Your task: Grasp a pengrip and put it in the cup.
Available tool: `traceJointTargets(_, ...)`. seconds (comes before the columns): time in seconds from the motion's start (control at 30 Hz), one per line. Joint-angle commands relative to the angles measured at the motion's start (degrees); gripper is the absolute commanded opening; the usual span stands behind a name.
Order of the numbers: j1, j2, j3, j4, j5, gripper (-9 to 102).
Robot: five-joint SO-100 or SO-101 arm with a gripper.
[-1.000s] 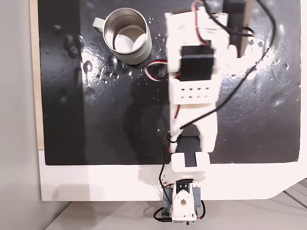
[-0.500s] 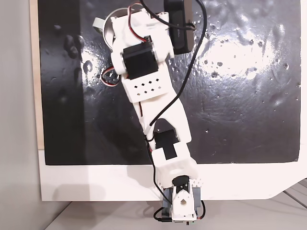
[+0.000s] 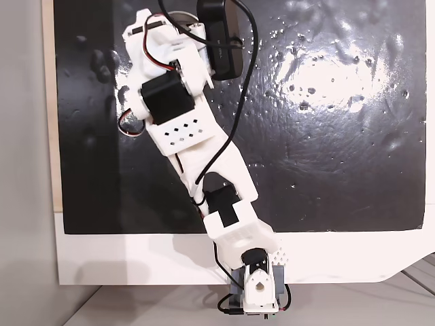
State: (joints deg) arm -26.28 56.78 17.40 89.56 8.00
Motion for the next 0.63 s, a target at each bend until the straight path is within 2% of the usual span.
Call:
traceJointTargets(0.0, 1.1, 2.4, -3.7, 0.4, 0.4, 29)
traceJointTargets(0.6, 1.4, 3.0, -3.5, 1.5, -0.1, 29)
